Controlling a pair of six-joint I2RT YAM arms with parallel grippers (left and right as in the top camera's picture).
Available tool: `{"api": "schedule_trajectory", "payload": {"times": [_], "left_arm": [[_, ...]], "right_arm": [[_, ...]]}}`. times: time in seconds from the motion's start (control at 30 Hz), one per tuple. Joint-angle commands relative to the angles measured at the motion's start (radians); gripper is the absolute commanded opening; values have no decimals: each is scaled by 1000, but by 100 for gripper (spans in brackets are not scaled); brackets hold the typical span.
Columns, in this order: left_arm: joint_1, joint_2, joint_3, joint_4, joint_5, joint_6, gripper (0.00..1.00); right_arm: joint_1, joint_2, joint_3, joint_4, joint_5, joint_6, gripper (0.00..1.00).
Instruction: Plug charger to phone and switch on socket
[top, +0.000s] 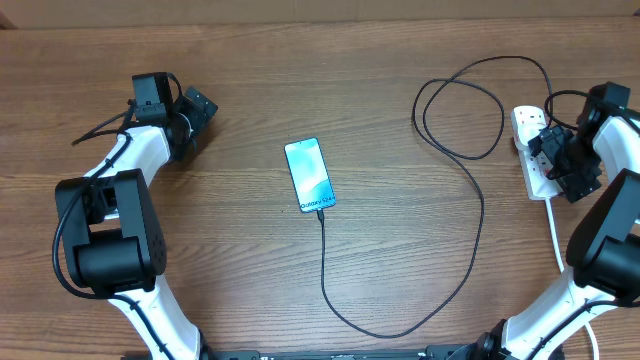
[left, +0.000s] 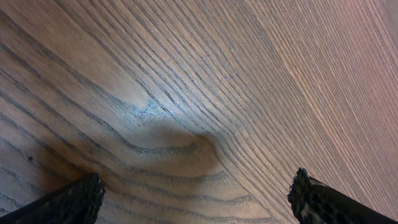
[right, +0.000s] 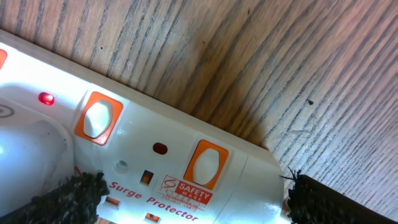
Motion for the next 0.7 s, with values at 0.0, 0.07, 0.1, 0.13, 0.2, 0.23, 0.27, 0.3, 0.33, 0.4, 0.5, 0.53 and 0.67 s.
{"api": "schedule_trajectory", "payload": {"times": [0.0, 0.07, 0.1, 0.13, 0.2, 0.23, 0.27, 0.3, 0.33, 0.4, 0.5, 0.53, 0.67], "left_arm": [[0, 10, -11, -15, -29, 20, 100], [0, 10, -11, -15, -29, 20, 100], [0, 10, -11, -15, -29, 20, 100], [0, 10, -11, -15, -29, 20, 100], [0, 10, -11, -15, -29, 20, 100], [0, 10, -11, -15, -29, 20, 100], [0, 10, -11, -15, -29, 20, 100], [0, 10, -11, -15, -29, 20, 100], [0, 10, -11, -15, -29, 20, 100], [0, 10, -11, -15, -29, 20, 100], [0, 10, -11, -15, -29, 20, 100], [0, 10, -11, -15, -29, 20, 100], [0, 10, -11, -15, -29, 20, 100]], "right_arm": [[48, 59, -33, 12, 47, -31, 100], [48, 59, -33, 8, 123, -32, 100], [48, 59, -33, -13, 151, -44, 100], [48, 57, -29, -39, 167, -58, 100], [47, 48, -20, -64, 183, -61, 100], [48, 41, -17, -70, 190, -62, 100], [48, 31, -17, -70, 190, -69, 100], [48, 18, -17, -68, 188, -76, 100], [48, 6, -17, -66, 185, -80, 100], [49, -16, -17, -60, 164, -119, 100], [51, -36, -17, -26, 50, -264, 100], [51, -38, -17, -19, 37, -267, 100], [51, -37, -23, -3, 31, -313, 100]]}}
